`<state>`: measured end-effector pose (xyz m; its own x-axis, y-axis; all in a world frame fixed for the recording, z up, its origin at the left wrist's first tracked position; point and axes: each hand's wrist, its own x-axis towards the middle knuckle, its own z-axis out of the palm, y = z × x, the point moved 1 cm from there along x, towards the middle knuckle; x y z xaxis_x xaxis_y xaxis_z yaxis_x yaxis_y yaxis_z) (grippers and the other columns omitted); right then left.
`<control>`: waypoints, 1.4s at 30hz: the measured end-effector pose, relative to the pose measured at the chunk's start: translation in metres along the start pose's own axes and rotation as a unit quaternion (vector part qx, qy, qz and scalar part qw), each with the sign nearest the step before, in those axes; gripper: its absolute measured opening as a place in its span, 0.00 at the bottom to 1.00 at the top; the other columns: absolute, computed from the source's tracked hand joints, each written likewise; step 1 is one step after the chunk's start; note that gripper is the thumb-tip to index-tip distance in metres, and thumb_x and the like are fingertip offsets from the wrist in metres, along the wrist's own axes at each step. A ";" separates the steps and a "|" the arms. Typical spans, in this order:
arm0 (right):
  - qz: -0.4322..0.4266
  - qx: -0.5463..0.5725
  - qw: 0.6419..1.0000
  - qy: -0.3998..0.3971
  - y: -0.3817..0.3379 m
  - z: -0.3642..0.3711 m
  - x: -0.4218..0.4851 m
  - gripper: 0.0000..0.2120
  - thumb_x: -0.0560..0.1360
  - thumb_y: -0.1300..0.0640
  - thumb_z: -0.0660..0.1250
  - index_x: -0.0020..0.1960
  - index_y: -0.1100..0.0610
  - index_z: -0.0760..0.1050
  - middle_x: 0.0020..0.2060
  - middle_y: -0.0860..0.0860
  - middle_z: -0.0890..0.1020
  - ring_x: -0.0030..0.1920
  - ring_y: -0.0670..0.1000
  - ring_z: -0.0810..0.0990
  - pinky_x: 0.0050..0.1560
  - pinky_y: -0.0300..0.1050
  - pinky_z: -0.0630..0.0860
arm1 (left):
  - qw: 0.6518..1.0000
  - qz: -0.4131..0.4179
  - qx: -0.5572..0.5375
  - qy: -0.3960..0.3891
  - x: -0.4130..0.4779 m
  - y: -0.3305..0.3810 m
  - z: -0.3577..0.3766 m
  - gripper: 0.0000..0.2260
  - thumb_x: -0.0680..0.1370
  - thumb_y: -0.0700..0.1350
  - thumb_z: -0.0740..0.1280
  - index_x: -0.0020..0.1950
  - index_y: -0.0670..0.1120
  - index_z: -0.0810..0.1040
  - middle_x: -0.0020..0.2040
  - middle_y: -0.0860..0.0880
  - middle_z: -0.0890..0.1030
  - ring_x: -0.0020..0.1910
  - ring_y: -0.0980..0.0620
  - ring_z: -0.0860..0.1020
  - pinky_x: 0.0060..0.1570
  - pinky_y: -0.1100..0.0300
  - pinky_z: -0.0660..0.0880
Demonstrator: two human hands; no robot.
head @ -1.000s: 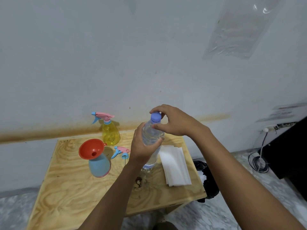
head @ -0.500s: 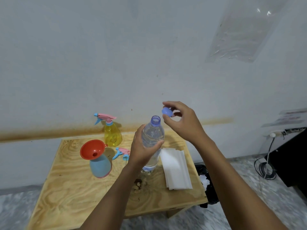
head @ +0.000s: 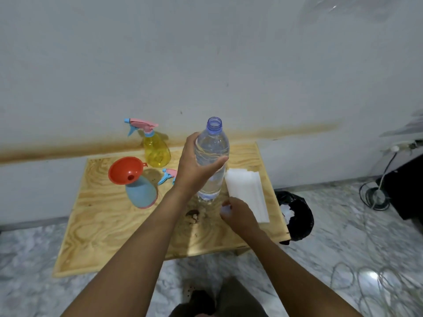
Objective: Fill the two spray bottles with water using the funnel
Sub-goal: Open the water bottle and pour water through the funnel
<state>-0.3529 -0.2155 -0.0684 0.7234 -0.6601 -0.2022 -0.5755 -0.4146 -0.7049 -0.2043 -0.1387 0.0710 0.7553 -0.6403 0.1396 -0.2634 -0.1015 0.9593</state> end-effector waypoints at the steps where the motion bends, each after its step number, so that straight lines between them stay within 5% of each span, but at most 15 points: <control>1: 0.010 -0.005 1.000 -0.010 0.002 0.009 0.001 0.07 0.73 0.56 0.68 0.50 0.56 0.80 0.44 0.49 0.82 0.44 0.49 0.78 0.46 0.44 0.74 | 1.000 0.000 -0.001 -0.001 0.000 -0.001 0.000 0.31 0.68 0.49 0.81 0.65 0.57 0.69 0.60 0.54 0.78 0.57 0.58 0.79 0.56 0.58 0.78; 13: 0.020 -0.063 0.998 -0.003 0.008 0.040 0.010 0.07 0.76 0.53 0.69 0.49 0.56 0.78 0.45 0.49 0.80 0.47 0.51 0.80 0.42 0.42 0.73 | 1.000 0.022 0.016 0.008 0.002 -0.005 0.002 0.32 0.68 0.51 0.80 0.67 0.52 0.68 0.61 0.49 0.78 0.60 0.51 0.78 0.59 0.53 0.78; 19: -0.042 0.080 0.987 0.135 -0.015 -0.010 0.008 0.27 0.70 0.43 0.76 0.64 0.52 0.74 0.55 0.43 0.78 0.54 0.43 0.78 0.50 0.43 0.79 | 0.999 0.018 0.032 0.005 0.001 -0.007 0.001 0.36 0.67 0.53 0.81 0.69 0.47 0.69 0.62 0.49 0.78 0.60 0.51 0.78 0.57 0.59 0.78; 22: -0.115 0.152 0.977 0.094 -0.044 -0.041 0.022 0.35 0.69 0.40 0.75 0.71 0.51 0.69 0.65 0.40 0.75 0.62 0.39 0.74 0.54 0.36 0.77 | 1.000 -0.001 0.031 0.000 0.000 0.000 -0.002 0.33 0.67 0.49 0.82 0.66 0.50 0.69 0.58 0.54 0.78 0.56 0.63 0.78 0.50 0.73 0.74; 25: -0.154 0.174 0.971 0.054 -0.071 -0.058 0.037 0.38 0.67 0.37 0.75 0.71 0.51 0.68 0.64 0.41 0.77 0.63 0.40 0.76 0.58 0.41 0.77 | 0.999 -0.031 0.018 -0.022 0.002 0.005 -0.007 0.31 0.67 0.48 0.81 0.64 0.55 0.68 0.55 0.62 0.76 0.50 0.73 0.76 0.44 0.76 0.72; 28: -0.175 0.187 0.966 0.033 -0.081 -0.063 0.051 0.37 0.67 0.42 0.78 0.71 0.51 0.69 0.61 0.41 0.79 0.60 0.40 0.79 0.58 0.40 0.78 | 0.997 -0.052 0.027 -0.043 0.006 0.009 -0.015 0.33 0.66 0.54 0.81 0.65 0.57 0.68 0.59 0.60 0.77 0.56 0.65 0.77 0.47 0.74 0.74; 32: -0.165 0.230 0.959 0.031 -0.077 -0.058 0.060 0.39 0.63 0.47 0.82 0.69 0.51 0.70 0.59 0.42 0.80 0.58 0.42 0.80 0.57 0.40 0.79 | 0.995 -0.079 0.015 -0.060 0.009 0.009 -0.022 0.34 0.62 0.60 0.80 0.64 0.61 0.69 0.62 0.58 0.78 0.61 0.55 0.79 0.57 0.54 0.80; 42: -0.180 0.221 0.958 0.021 -0.080 -0.048 0.075 0.40 0.62 0.43 0.80 0.68 0.49 0.67 0.60 0.45 0.78 0.59 0.39 0.78 0.56 0.38 0.77 | 0.994 -0.104 -0.014 -0.018 0.006 0.017 -0.017 0.31 0.66 0.45 0.82 0.65 0.56 0.73 0.59 0.54 0.82 0.57 0.56 0.81 0.48 0.64 0.78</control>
<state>-0.2708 -0.2617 0.0055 0.8236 -0.5525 0.1282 -0.0674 -0.3198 -0.9451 -0.1939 -0.1310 0.0928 0.7689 -0.6355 -0.0703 -0.0873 -0.2132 0.9731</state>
